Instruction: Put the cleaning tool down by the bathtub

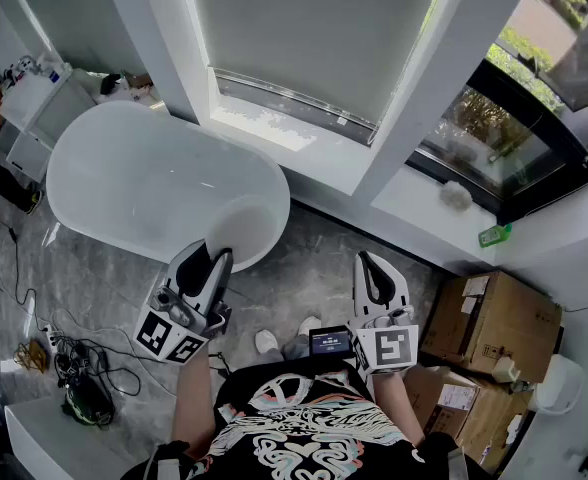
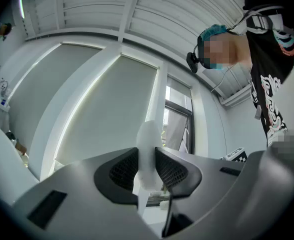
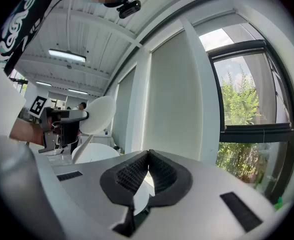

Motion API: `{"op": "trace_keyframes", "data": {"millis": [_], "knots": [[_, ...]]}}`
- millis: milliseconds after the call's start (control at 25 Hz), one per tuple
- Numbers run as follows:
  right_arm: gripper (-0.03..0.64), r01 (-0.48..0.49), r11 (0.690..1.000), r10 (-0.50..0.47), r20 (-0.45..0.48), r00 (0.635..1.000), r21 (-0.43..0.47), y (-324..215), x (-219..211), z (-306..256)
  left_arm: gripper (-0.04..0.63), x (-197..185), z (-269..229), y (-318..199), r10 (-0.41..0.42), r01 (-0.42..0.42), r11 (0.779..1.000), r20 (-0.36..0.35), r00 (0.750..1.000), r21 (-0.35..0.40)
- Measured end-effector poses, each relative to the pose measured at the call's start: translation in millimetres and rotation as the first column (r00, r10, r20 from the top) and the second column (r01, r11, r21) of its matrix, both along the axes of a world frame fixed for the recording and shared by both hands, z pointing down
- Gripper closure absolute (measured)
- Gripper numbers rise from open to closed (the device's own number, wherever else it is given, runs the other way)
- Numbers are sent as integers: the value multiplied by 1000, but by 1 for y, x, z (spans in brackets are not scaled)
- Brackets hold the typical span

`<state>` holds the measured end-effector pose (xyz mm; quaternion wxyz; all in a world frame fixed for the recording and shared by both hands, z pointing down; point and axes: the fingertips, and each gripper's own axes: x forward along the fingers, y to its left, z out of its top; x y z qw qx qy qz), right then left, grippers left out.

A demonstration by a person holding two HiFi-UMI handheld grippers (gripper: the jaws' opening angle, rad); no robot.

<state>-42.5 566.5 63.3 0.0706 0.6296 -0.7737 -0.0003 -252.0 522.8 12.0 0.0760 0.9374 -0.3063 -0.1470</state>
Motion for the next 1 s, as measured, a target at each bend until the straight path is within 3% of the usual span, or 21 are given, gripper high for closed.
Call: {"op": "trace_keyframes", "data": {"millis": [440,760,1000], "knots": [[589,-17,1000,17,11,1000,0,-14,12,4,480,10,4,-17,4,-4,1000,-12,1000,-3],[589,-10,999,8,69,998,37,-25,42,2,482,32,8,-33,-12,12,1000,-4,1000,-6],[589,1,1000,-3,72,997,19,-34,63,9,482,51,9,-43,-42,40,999,73,996,33]]}}
